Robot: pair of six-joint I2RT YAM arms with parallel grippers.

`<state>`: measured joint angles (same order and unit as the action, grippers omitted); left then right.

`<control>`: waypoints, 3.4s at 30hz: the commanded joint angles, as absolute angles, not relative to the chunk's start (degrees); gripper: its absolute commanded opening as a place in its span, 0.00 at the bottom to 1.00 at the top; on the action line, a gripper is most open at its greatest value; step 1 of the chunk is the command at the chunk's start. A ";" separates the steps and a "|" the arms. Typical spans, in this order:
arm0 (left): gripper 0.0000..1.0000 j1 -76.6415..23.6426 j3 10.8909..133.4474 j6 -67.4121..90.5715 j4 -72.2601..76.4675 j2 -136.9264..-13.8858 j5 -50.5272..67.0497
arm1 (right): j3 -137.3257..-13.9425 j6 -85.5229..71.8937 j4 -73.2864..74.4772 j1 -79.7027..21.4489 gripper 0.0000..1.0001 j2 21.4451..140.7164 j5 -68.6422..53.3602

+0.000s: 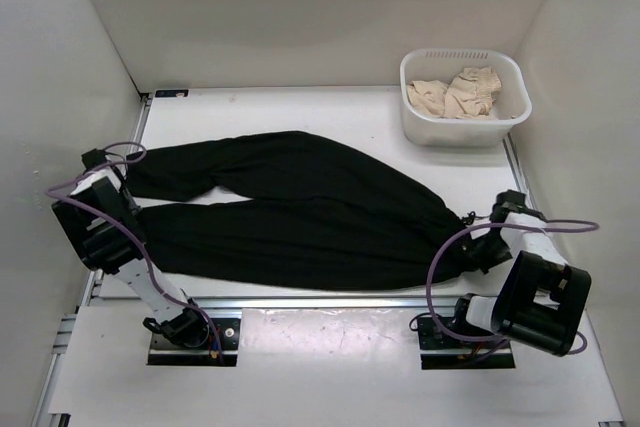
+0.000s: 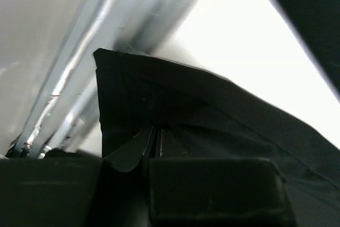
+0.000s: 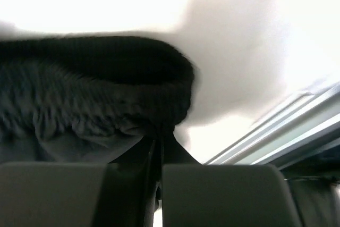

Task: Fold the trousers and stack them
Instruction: Flatten the trousers out

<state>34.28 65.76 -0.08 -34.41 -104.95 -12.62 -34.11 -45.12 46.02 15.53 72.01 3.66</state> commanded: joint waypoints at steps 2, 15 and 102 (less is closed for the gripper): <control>0.14 29.98 69.95 0.00 -31.90 -102.84 -13.80 | -39.27 -42.90 48.95 23.98 0.00 69.26 15.81; 0.86 28.91 70.04 0.00 -32.43 -97.65 -15.58 | -45.00 -37.27 49.40 25.49 0.07 74.88 17.23; 0.71 22.06 103.18 0.00 -38.94 -127.44 -7.82 | -78.05 -36.39 47.46 7.21 0.00 101.60 9.93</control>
<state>22.06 100.79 0.32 -38.41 -127.74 -8.58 -78.11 -37.50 45.69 7.09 103.22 8.78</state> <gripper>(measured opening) 0.755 0.002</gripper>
